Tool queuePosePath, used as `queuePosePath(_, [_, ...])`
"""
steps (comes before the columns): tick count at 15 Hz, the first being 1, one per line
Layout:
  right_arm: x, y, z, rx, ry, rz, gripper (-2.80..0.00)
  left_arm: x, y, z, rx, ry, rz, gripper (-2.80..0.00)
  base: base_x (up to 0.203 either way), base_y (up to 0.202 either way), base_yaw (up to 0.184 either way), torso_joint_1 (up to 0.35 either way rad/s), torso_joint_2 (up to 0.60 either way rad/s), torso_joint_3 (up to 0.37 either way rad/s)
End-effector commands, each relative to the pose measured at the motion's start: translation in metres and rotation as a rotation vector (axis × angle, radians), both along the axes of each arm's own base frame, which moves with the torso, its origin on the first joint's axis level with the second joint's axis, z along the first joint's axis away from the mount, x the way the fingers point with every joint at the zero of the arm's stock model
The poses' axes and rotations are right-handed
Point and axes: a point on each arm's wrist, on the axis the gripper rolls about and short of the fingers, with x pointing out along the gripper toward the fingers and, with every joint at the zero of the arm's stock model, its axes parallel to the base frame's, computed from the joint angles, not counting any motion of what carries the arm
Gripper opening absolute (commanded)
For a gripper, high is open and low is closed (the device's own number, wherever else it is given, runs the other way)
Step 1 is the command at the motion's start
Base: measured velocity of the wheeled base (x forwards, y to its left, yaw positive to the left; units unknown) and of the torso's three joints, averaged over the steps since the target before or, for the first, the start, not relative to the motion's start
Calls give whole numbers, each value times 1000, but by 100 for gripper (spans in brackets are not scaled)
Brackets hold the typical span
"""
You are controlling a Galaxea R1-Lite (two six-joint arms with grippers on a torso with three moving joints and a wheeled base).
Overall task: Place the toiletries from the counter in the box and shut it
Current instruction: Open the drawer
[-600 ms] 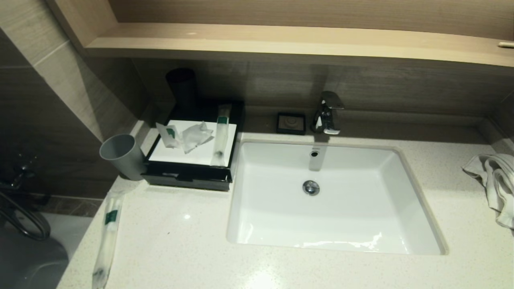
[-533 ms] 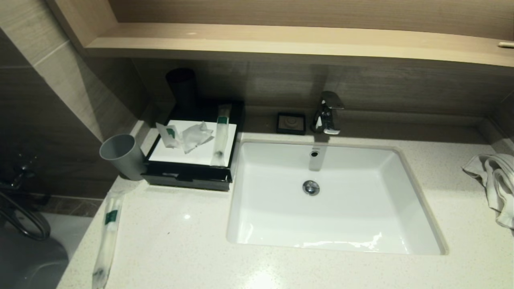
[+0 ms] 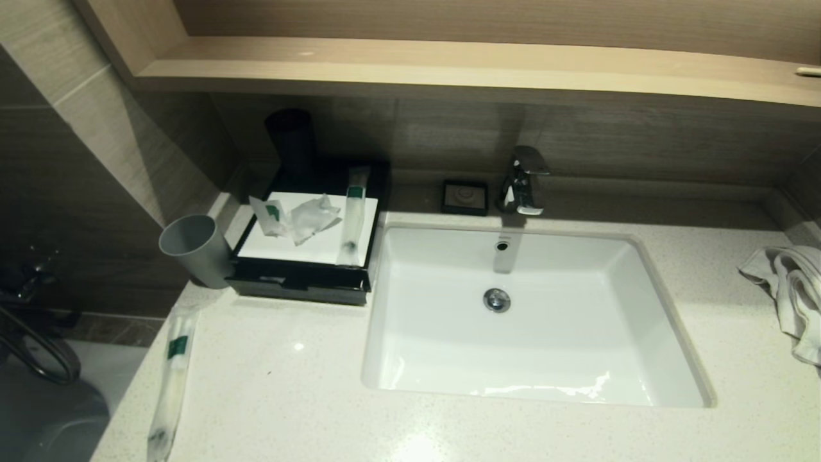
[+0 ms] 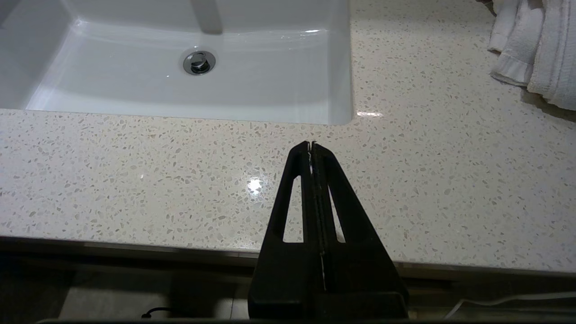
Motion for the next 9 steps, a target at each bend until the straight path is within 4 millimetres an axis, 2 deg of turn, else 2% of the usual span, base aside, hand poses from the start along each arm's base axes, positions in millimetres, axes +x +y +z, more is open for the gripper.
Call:
queuePosePath(1, [0,0,0,-1,0,0,-280,0,0,0,2,1,0,-280,0,0,0,0,0,0])
queuePosePath(9, [0,0,0,0,0,0,-280,0,0,1,-13,-3,3,-280,0,0,0,0,0,0])
